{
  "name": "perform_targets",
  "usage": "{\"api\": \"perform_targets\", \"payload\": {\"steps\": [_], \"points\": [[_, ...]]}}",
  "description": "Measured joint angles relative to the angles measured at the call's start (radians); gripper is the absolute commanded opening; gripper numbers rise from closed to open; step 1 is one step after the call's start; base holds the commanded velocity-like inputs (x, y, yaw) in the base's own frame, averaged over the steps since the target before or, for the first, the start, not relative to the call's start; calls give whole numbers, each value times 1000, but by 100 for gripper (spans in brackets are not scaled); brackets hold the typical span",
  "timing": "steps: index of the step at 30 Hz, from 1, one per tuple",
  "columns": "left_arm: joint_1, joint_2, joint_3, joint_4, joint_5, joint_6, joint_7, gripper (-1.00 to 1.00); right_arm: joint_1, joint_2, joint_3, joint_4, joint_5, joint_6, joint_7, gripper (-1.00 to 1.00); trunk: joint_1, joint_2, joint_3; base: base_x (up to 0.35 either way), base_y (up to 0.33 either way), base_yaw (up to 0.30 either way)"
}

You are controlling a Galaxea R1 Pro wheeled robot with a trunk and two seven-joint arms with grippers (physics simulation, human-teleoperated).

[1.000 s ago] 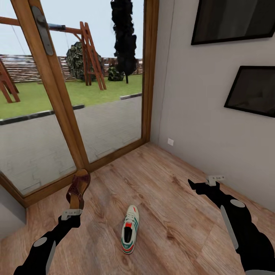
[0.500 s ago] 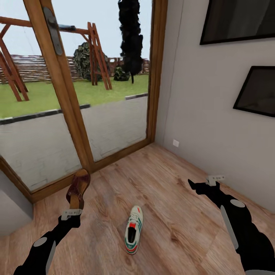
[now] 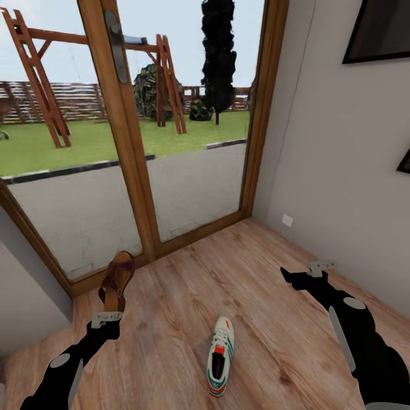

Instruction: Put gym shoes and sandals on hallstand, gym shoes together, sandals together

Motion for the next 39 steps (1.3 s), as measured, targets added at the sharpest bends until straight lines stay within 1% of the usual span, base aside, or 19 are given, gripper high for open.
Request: {"api": "perform_targets", "payload": {"steps": [15,25,31,39], "points": [[0,0,0,0,0,1,-1,-100,0,0,0,0,0,-1,0,100,0,0,0,7,6,23],[0,-1,-1,0,0,-1,-1,-100,0,0,0,0,0,-1,0,100,0,0,0,-3,-11,247],[0,-1,-1,-1,-1,-1,-1,-100,0,0,0,0,0,-1,0,100,1,0,0,-203,-137,277],[0,-1,0,-1,-1,-1,-1,-100,0,0,0,0,0,-1,0,100,0,0,0,-50,-27,277]]}}
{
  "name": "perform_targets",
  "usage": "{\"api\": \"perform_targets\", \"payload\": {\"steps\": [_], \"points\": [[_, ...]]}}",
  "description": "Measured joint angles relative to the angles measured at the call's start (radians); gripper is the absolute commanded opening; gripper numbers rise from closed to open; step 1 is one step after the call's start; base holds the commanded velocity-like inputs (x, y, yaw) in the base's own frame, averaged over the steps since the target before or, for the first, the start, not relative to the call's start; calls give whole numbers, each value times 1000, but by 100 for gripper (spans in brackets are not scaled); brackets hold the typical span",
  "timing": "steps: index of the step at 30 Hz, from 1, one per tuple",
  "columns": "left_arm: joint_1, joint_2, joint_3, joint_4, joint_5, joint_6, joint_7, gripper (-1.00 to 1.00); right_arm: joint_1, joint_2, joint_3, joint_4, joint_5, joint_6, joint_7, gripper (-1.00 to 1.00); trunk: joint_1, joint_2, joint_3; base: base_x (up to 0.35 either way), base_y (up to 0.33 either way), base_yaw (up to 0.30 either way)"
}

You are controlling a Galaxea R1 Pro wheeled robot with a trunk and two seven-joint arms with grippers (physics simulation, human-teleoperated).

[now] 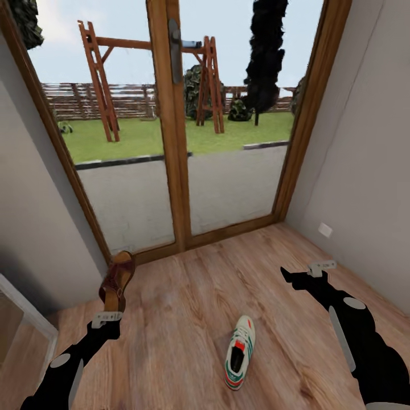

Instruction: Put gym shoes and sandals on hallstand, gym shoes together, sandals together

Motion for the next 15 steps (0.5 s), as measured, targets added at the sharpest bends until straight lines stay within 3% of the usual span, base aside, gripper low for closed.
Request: {"api": "perform_targets", "payload": {"steps": [7,10,15], "points": [[0,0,-1,0,0,0,0,-100,0,0,-1,0,0,0,0,100,0,0,0,-3,-2,241],[0,0,-1,0,1,0,0,-100,0,0,-1,0,0,1,0,100,0,0,0,0,0,72],[0,0,0,0,1,0,1,-100,0,-2,-2,-2,0,2,0,100,0,0,0,-184,-87,7]]}}
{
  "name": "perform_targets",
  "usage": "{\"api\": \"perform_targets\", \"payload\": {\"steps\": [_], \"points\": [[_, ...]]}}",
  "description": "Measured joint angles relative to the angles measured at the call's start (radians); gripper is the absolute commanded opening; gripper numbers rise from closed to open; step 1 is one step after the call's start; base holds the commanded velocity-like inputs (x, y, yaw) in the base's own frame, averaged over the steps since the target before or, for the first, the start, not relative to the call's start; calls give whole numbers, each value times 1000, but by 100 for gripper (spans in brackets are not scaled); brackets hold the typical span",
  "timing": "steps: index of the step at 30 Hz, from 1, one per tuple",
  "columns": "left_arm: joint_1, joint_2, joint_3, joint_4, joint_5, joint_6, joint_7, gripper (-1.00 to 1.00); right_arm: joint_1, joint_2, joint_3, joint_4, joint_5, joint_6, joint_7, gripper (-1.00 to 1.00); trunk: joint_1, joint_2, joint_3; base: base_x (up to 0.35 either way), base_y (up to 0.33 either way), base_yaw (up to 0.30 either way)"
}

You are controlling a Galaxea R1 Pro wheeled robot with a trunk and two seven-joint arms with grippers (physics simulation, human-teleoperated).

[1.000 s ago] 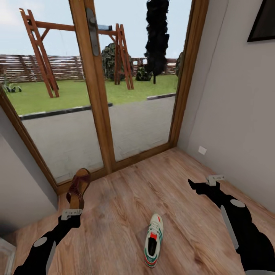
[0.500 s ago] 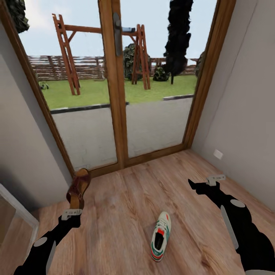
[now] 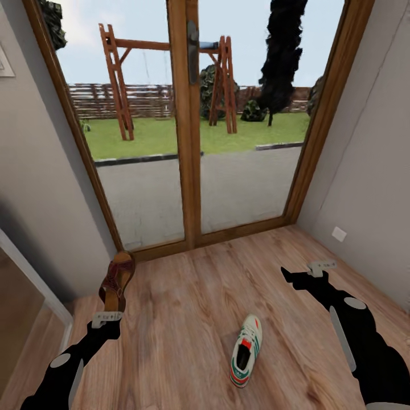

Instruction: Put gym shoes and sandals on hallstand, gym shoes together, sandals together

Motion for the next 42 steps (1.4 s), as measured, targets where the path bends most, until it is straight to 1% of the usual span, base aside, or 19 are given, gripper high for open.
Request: {"api": "perform_targets", "payload": {"steps": [6,13,15,19,21,22,25,26,30,33,34,37,38,39,41,42], "points": [[0,0,1,0,0,0,0,-100,0,-5,0,1,1,-1,0,100,0,0,0,-63,-25,1],[0,0,-1,1,0,0,0,-100,0,-4,0,1,0,0,0,100,0,0,0,-1,0,6],[0,4,0,1,-2,1,-1,-100,0,0,-2,1,0,1,-2,100,0,0,-1,0,0,136],[0,5,0,1,-3,1,-2,-100,0,-3,-8,-17,0,4,-5,100,0,0,-4,0,0,185],[1,6,-1,0,-3,1,-4,-100,0,-4,-22,-33,1,21,-6,100,0,0,-6,0,0,161],[1,6,-3,0,-3,1,-6,-100,0,-3,-38,-38,2,44,-7,100,0,0,-7,0,0,106],[1,7,-5,-2,-2,1,-8,-100,0,-1,-68,-38,2,87,-7,100,0,0,-8,0,0,65],[1,8,-6,-8,-1,1,-10,-100,0,1,-89,-33,0,111,-6,100,0,0,-8,0,0,35],[2,11,-6,-32,-1,3,-18,-100,0,9,-122,-13,-5,141,-6,100,0,0,-8,0,0,20],[5,12,-6,-46,-1,3,-43,-100,0,59,-134,20,-7,154,-20,100,0,0,-9,0,0,7],[5,11,-8,-48,-2,4,-57,-100,0,105,-136,36,-7,158,-48,100,0,0,-9,0,0,4],[2,10,-9,-52,-4,7,-71,-100,0,190,-136,55,-3,161,-133,100,0,0,-9,0,0,2],[1,9,-10,-54,-5,8,-73,-100,-1,217,-136,60,-2,161,-171,100,0,0,-9,0,0,1],[0,9,-11,-57,-5,11,-78,-100,-1,262,-137,74,-3,161,-258,100,0,0,-9,0,0,0],[-2,9,-16,-60,-6,16,-83,-100,-1,300,-134,94,-3,160,-350,100,0,0,-9,0,0,0],[-4,9,-25,-62,-6,23,-89,-100,-1,321,-120,121,-6,159,-434,100,0,0,-9,0,0,0]]}}
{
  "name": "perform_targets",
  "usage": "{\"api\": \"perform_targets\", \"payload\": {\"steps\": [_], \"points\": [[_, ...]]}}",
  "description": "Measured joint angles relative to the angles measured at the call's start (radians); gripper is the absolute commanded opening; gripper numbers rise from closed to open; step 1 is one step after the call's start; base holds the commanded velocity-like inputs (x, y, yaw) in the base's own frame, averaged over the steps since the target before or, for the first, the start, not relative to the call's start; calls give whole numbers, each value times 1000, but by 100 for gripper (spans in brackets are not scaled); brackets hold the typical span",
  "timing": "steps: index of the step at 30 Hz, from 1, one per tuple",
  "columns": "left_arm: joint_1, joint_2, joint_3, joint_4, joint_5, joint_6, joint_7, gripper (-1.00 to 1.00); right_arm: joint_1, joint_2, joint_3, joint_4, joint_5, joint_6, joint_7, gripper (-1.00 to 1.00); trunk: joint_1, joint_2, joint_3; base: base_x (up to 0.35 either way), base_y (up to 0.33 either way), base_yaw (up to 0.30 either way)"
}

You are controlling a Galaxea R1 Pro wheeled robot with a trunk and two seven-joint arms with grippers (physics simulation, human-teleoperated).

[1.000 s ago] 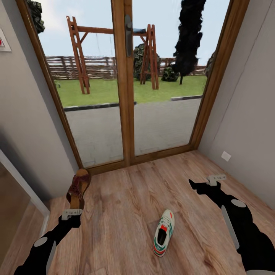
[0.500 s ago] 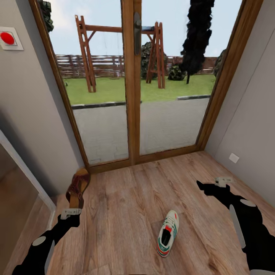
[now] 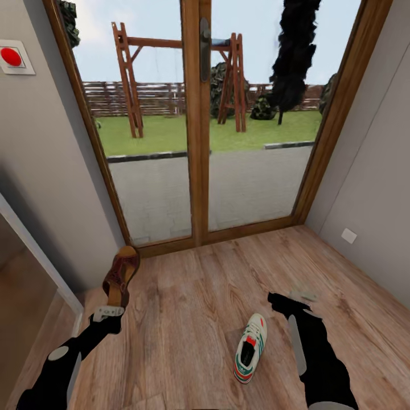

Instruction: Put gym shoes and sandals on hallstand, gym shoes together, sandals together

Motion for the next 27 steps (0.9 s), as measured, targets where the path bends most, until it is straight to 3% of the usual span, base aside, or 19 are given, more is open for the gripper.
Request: {"api": "perform_targets", "payload": {"steps": [4,6,9,10,11,12,14,15,22,27], "points": [[-23,-1,-42,-11,1,42,-15,-100,-1,1,71,97,-15,-2,-124,100,0,0,0,0,0,0],[-42,0,-66,-16,-2,70,-19,-100,-5,1,91,153,-32,-3,-146,100,0,0,0,0,0,0],[-91,0,-136,-22,-6,142,-25,-100,-25,1,114,294,-115,-29,-170,100,0,0,0,0,0,0],[-111,-1,-164,-24,-2,166,-27,-100,-35,1,118,343,-162,-60,-175,100,0,0,0,0,0,0],[-138,-3,-202,-26,1,191,-29,-100,-43,1,122,408,-226,-120,-183,100,0,0,0,0,0,0],[-156,-4,-224,-26,-1,202,-30,-100,-47,1,123,447,-262,-164,-194,100,0,0,0,0,0,0],[-174,-8,-253,-27,-2,211,-36,-100,-50,1,125,494,-299,-219,-217,100,0,0,0,0,0,0],[-192,-12,-299,-30,3,227,-57,-100,-52,1,128,559,-334,-280,-242,100,0,0,0,0,0,0],[-183,-1,-311,-32,-4,236,-63,-100,-53,1,128,595,-361,-297,-247,100,0,0,0,0,0,0],[-182,0,-313,-33,-6,237,-63,-100,-53,1,131,642,-411,-351,-247,100,0,0,0,11,0,0]]}}
